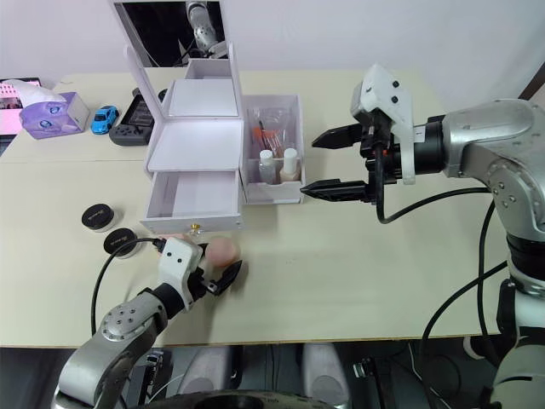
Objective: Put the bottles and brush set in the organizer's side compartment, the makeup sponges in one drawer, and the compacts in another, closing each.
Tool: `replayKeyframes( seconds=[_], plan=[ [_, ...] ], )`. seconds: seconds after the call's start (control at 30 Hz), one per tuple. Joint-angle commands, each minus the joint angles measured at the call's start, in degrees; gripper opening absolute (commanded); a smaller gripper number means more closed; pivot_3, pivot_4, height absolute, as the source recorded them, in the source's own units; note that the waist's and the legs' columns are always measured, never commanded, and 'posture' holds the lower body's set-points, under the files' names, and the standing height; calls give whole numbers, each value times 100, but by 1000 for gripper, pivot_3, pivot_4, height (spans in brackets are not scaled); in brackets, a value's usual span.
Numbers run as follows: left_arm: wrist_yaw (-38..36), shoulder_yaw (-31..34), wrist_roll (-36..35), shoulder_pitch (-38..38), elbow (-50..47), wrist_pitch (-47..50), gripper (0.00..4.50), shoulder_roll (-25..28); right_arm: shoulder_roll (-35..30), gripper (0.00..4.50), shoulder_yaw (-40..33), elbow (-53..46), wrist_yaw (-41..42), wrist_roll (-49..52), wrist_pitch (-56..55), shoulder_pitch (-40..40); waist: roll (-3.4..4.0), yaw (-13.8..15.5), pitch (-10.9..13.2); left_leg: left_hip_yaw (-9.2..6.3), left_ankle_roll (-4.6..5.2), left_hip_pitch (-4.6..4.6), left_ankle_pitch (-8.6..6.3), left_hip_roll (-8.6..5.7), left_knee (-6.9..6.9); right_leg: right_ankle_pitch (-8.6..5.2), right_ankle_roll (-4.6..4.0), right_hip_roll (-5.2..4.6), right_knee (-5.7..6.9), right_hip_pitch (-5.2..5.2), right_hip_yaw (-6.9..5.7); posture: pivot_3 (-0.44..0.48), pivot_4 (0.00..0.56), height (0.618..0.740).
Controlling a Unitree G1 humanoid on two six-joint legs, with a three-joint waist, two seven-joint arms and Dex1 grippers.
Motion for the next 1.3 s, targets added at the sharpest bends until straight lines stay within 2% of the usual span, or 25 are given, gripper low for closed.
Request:
replayKeyframes(
  seconds=[0.03, 0.4, 0.5, 0.57, 0.63, 0.73, 0.9, 0.97, 1.03, 1.13, 1.2, 1.3],
  plan=[
    [98, 45, 3, 13, -196, -80, 4457, -102, -107, 4500, -217, -129, -48, 77, -22, -175, 0, 0, 0, 0, 0, 0, 0, 0, 0, 0, 0, 0, 0, 0, 0, 0, 150, 740],
    [75, -61, 34, -174, -140, 135, 4457, -50, -49, 4500, -108, 20, -109, 9, -172, -282, 0, -1, 0, 1, 0, 0, 0, 0, 1, 0, 0, -1, 0, 0, 0, 0, 150, 740],
    [61, -96, 93, -244, -202, 255, 3650, 71, -65, 4500, -125, 21, -104, 21, -205, -258, 0, 0, 0, 0, 0, 0, 0, 0, 1, 0, 0, 0, 0, 0, 0, 0, 150, 740],
    [61, -83, 103, -248, -257, 324, 2687, 146, -67, 4500, -138, 12, -109, 26, -229, -224, 0, -1, 0, 0, 0, -1, 0, 0, 1, 0, 0, -1, 0, 0, 0, 0, 150, 740],
    [38, 10, 47, -193, -357, 378, 2649, 213, -54, 4500, -128, 24, -111, 14, -261, -209, 0, -1, 0, 1, 0, -1, 0, 0, 0, 0, 0, -1, -1, 0, 0, 0, 150, 740],
    [-264, 313, 53, -12, -529, 311, 2649, 693, 2, 4500, -93, 56, -90, -2, -349, -175, -1, -22, 0, 0, 0, -1, 0, 1, -2, 0, 0, 1, 0, -4, 0, 0, 150, 740],
    [-1485, 1428, -834, 632, -791, -279, 2649, 1324, 159, 4500, 103, 207, 157, -32, -635, -173, 1, -24, 1, 1, 2, -1, -1, 7, -7, 0, 0, 4, 4, -16, 0, 0, 150, 740],
    [-2267, 2034, -1261, 1134, -927, -626, 2649, 1649, 245, 4500, 217, 295, 422, 6, -770, -211, -6, -22, 1, 3, 2, -4, -1, 6, -5, -1, 0, 1, 2, -18, 0, 0, 150, 740],
    [-2705, 2457, -1476, 1483, -921, -838, 2649, 1856, 311, 4500, 290, 393, 609, 20, -860, -256, -2, -20, 2, 8, 1, -9, -2, 5, -4, 0, -1, -5, -7, -19, 0, 0, 150, 740],
    [-3487, 3916, -2310, 2163, -614, -1176, 2649, 1812, 527, 4500, 482, 708, 930, -81, -1119, -440, -3, -23, 3, 16, 1, -11, -2, 2, -4, -1, 0, -11, -15, -20, 0, 0, 150, 740],
    [-3850, 4523, -2724, 2442, -525, -1234, 2649, 1833, 614, 4500, 589, 871, 1062, -206, -1289, -508, -3, -30, 3, 16, 1, -12, -2, 4, -4, -3, 4, -11, -16, -24, -2, 0, 150, 740],
    [-4344, 5660, -3517, 2681, -250, -1025, 2649, 2132, 713, 4500, 727, 1081, 1325, -354, -1518, -571, -8, -20, 4, 16, 1, -13, -2, 4, -5, -8, 12, -10, -15, -35, -2, 0, 150, 740]
  ],
)
